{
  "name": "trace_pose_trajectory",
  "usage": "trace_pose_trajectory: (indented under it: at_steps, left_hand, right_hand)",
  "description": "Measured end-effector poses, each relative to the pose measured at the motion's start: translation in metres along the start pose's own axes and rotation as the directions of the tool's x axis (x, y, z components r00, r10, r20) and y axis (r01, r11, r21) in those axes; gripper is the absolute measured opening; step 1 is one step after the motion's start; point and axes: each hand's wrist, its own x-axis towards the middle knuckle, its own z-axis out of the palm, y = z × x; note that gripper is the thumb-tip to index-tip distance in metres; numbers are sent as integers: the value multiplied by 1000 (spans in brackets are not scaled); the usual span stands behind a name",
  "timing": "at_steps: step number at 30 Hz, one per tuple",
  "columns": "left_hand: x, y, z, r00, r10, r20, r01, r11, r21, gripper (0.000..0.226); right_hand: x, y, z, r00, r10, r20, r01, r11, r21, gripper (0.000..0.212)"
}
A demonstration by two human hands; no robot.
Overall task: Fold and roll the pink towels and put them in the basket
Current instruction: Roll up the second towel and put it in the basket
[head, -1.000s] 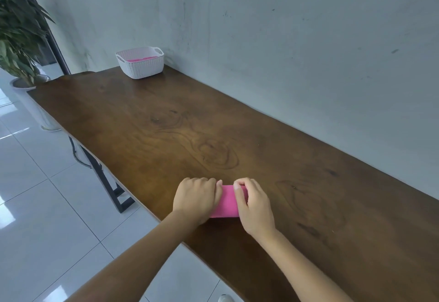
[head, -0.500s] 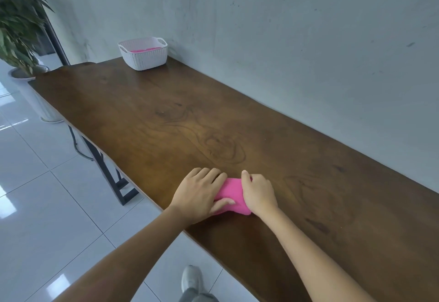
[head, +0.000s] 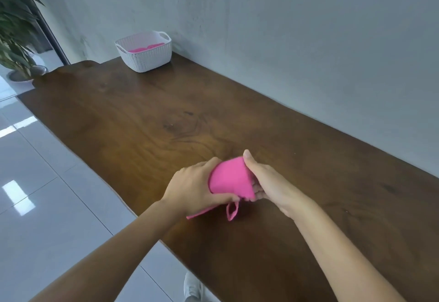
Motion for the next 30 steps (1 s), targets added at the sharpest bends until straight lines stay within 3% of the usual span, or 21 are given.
trace_pose_trajectory:
  at_steps: [3, 5, 8, 13, 17, 20, 22, 25, 27, 30]
  left_hand:
    - [19, -28, -15, 986, -146, 79, 165, 913, -373, 75]
    - [28, -47, -21, 975, -179, 130, 221, 817, -533, 72]
    - [31, -68, -28, 967, -173, 188, 255, 678, -690, 66]
    - [31, -88, -40, 958, -191, 212, 276, 433, -858, 75]
    - [26, -96, -51, 938, -292, 186, 268, 275, -923, 57]
    - [22, -101, -60, 903, -399, 159, 240, 163, -957, 65]
    - [21, -107, -70, 874, -474, 103, 206, 170, -964, 62]
    - [18, -118, -86, 825, -565, -7, 154, 237, -959, 54]
    - [15, -128, -96, 803, -591, -77, 133, 304, -943, 47]
    - [7, -143, -112, 787, -596, -159, 105, 383, -918, 47]
  right_hand:
    - [16, -13, 7, 988, -148, 38, 140, 977, 163, 82]
    - [30, -23, 15, 979, -188, 82, 174, 973, 152, 90]
    - [48, -38, 29, 975, -209, 81, 200, 974, 108, 84]
    - [67, -68, 51, 957, -287, 45, 283, 957, 69, 52]
    - [73, -92, 71, 938, -329, 112, 325, 944, 55, 37]
    - [71, -113, 83, 909, -368, 196, 344, 927, 148, 33]
    - [72, -121, 91, 903, -387, 188, 367, 921, 133, 37]
    - [71, -123, 112, 906, -420, 55, 423, 905, -55, 55]
    - [68, -128, 131, 882, -461, -100, 449, 885, -126, 45]
    - [63, -137, 156, 783, -573, -242, 498, 810, -310, 33]
